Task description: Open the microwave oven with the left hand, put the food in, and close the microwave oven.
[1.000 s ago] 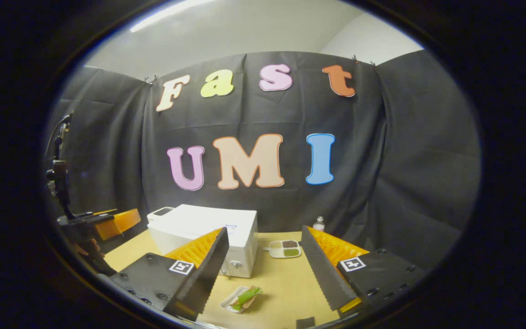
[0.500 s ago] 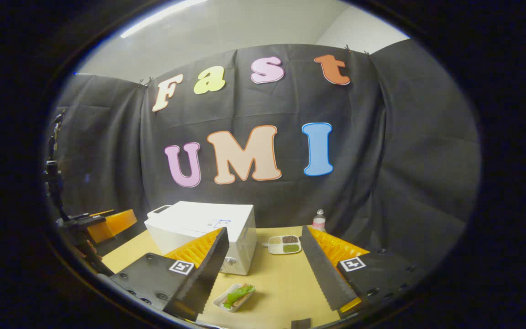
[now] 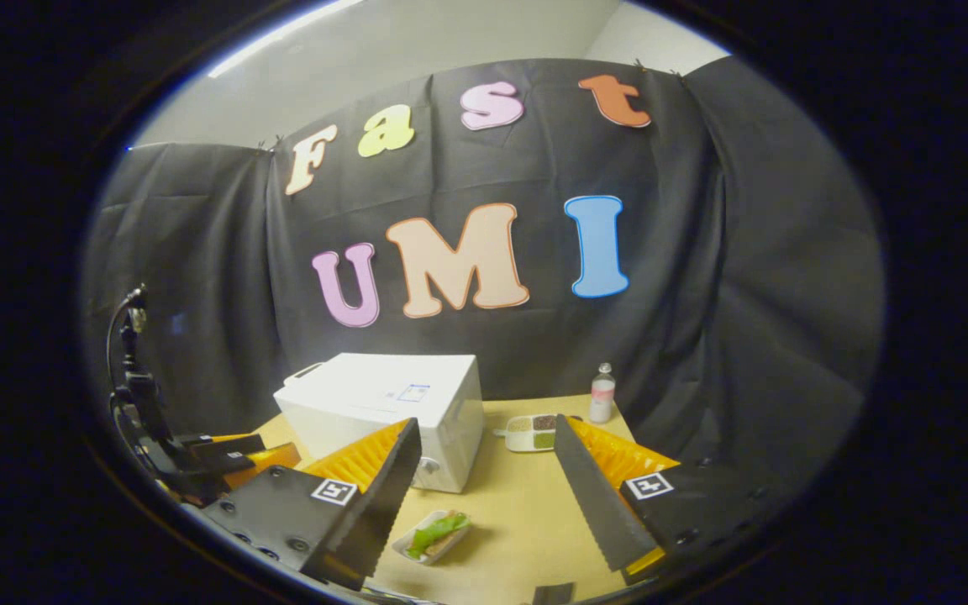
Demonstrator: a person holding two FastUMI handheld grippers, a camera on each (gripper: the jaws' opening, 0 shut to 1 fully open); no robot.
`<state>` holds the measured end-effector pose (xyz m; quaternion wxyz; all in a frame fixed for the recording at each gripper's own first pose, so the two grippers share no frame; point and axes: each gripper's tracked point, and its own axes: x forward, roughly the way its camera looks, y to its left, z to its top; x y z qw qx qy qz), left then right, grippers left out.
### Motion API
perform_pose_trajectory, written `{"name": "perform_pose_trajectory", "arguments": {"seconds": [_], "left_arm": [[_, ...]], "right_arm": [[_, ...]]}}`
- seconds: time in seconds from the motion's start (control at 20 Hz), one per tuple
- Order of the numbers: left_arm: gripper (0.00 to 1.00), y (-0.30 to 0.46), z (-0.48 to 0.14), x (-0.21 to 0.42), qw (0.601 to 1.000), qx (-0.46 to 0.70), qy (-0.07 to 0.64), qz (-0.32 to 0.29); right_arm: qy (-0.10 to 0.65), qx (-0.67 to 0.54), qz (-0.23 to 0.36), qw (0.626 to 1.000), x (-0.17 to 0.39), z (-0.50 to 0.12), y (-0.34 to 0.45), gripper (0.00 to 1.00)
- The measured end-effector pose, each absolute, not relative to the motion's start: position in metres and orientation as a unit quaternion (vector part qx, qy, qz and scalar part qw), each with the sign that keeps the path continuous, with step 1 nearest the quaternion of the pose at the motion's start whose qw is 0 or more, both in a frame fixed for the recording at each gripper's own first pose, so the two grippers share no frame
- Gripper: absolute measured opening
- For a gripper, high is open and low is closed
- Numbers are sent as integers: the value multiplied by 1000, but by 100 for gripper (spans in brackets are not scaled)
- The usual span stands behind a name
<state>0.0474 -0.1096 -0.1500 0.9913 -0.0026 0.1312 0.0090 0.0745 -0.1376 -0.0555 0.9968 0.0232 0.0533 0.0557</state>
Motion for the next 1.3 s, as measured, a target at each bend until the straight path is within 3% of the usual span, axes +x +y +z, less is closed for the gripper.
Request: {"name": "perform_pose_trajectory", "arguments": {"seconds": [0.5, 0.55, 0.6, 0.7, 0.8, 1.15, 1.3], "left_arm": [[90, -116, -269, 122, 969, -40, 244, 2], [90, -116, -275, 130, 968, -36, 249, -1], [90, -117, -281, 136, 967, -34, 251, -6], [89, -119, -292, 148, 965, -27, 259, -14], [81, -118, -300, 159, 964, -14, 264, -21], [72, -114, -315, 187, 960, 27, 276, -44], [61, -119, -324, 190, 954, 21, 292, -61]], "right_arm": [[105, 41, 30, 993, 59, -96, -169, 92], [107, 39, 23, 993, 57, -99, -171, 93], [109, 36, 17, 993, 55, -101, -172, 100], [113, 34, 4, 993, 49, -107, -174, 100], [116, 39, -10, 992, 42, -109, -173, 100], [117, 53, -65, 990, 35, -114, -159, 100], [112, 66, -79, 988, 45, -114, -144, 100]]}}
